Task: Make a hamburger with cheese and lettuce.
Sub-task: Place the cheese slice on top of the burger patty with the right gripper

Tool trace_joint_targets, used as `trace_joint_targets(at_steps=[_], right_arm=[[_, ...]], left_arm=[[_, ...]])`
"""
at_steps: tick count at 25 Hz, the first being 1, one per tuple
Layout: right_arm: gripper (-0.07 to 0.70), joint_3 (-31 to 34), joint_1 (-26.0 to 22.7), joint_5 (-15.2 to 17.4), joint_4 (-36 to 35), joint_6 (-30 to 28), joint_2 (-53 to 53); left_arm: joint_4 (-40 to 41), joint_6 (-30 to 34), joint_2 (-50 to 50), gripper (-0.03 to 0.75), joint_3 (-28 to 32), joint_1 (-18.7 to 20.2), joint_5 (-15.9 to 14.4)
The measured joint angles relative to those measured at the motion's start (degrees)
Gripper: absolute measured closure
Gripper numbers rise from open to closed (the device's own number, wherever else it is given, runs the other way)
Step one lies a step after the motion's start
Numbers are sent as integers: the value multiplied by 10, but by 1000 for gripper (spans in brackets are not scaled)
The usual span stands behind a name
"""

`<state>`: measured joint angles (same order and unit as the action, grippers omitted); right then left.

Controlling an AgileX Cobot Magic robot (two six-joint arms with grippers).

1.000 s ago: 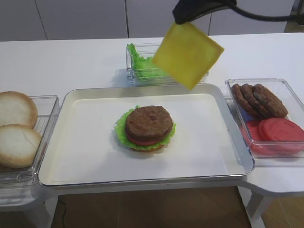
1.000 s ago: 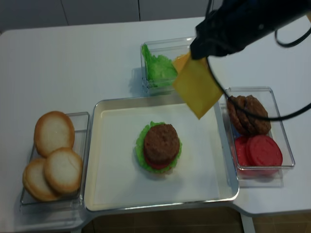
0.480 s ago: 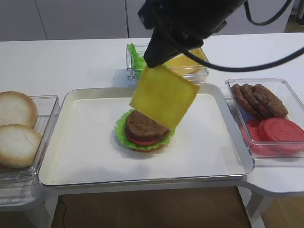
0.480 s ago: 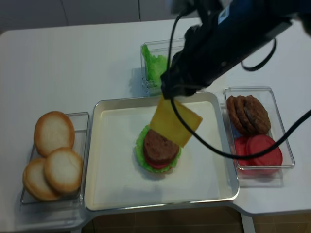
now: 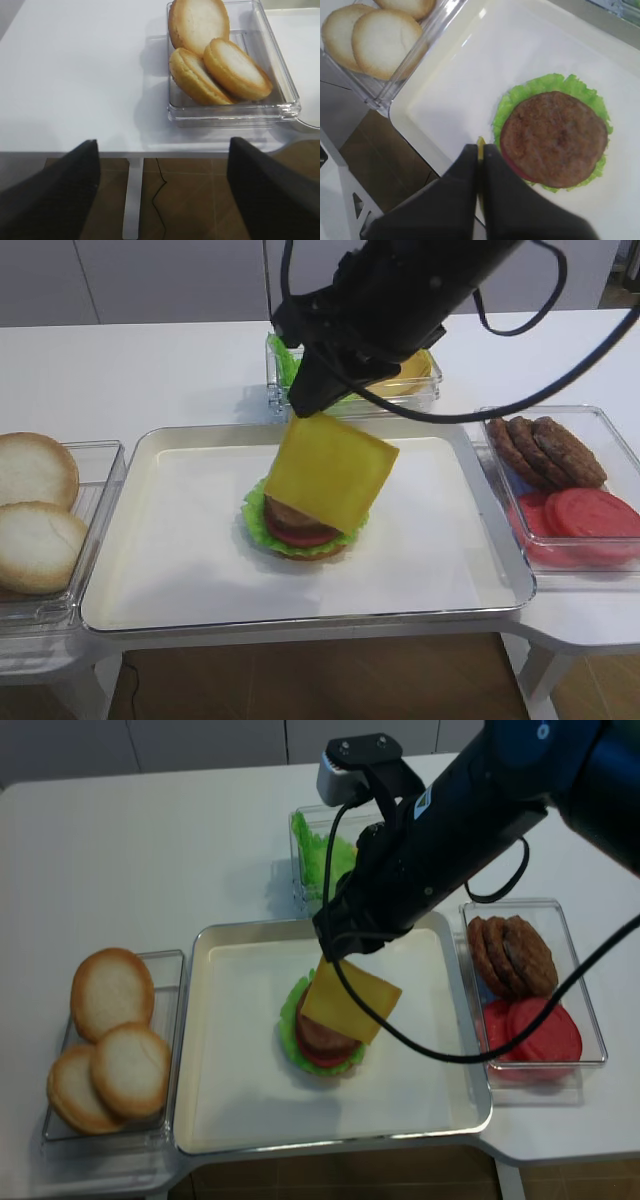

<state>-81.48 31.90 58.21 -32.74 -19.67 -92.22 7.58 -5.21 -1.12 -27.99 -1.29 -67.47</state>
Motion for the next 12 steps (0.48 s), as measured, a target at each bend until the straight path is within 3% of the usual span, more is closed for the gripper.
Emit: trace_joint_targets(at_steps=[12], right_arm=[[624, 0, 0, -12, -63, -39, -48]], left_arm=[[0, 0, 0, 135, 0, 0, 0]])
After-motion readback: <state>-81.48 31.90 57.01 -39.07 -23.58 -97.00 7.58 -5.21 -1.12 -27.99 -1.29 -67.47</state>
